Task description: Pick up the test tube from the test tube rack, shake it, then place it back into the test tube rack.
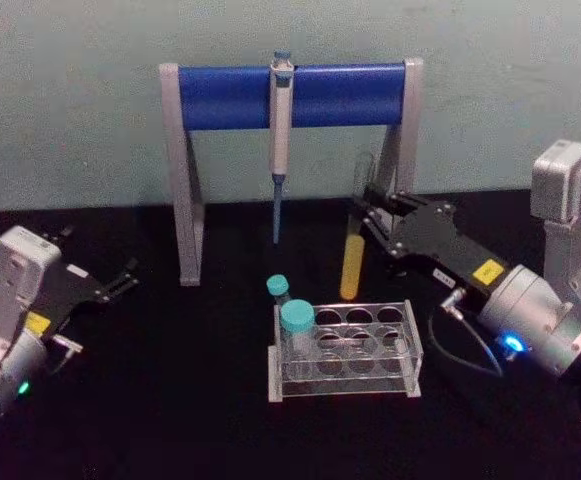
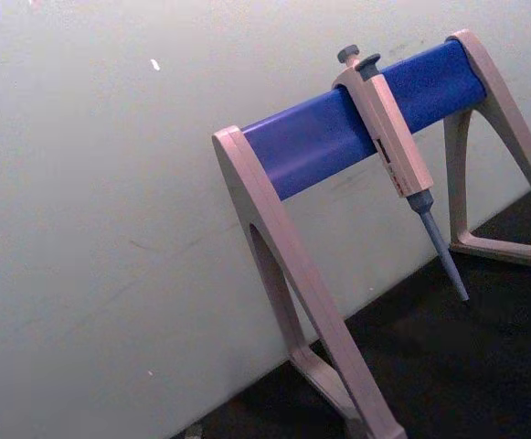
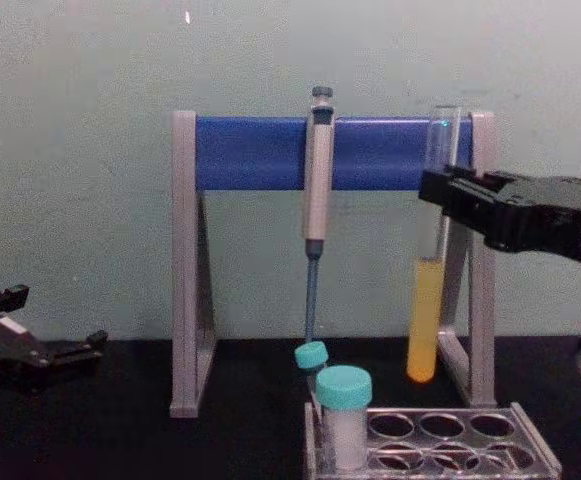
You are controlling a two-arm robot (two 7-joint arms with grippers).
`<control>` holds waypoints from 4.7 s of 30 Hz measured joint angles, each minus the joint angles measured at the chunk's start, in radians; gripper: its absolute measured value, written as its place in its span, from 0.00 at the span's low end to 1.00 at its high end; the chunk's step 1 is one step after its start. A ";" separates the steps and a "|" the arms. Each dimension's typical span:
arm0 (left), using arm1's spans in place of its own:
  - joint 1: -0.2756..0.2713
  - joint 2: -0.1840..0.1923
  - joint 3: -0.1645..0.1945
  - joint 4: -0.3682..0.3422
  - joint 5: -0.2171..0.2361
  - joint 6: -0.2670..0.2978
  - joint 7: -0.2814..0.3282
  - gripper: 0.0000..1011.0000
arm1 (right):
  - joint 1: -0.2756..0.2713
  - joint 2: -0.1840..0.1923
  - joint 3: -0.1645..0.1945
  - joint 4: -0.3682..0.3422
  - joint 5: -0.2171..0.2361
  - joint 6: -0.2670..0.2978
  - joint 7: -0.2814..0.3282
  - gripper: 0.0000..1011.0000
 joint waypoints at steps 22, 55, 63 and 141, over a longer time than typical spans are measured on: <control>0.000 0.000 0.000 0.000 0.000 0.000 0.000 0.99 | -0.018 0.040 -0.054 0.018 0.049 -0.033 0.073 0.22; 0.000 0.000 0.000 0.000 0.000 0.000 0.000 0.99 | -0.020 0.011 -0.084 0.105 0.022 -0.040 0.049 0.22; 0.000 0.000 0.000 0.000 0.000 0.000 0.000 0.99 | -0.017 0.000 -0.091 0.132 0.007 -0.041 0.047 0.22; 0.000 0.000 0.000 0.000 0.000 0.000 0.000 0.99 | -0.026 0.003 -0.059 0.067 -0.018 -0.084 0.036 0.99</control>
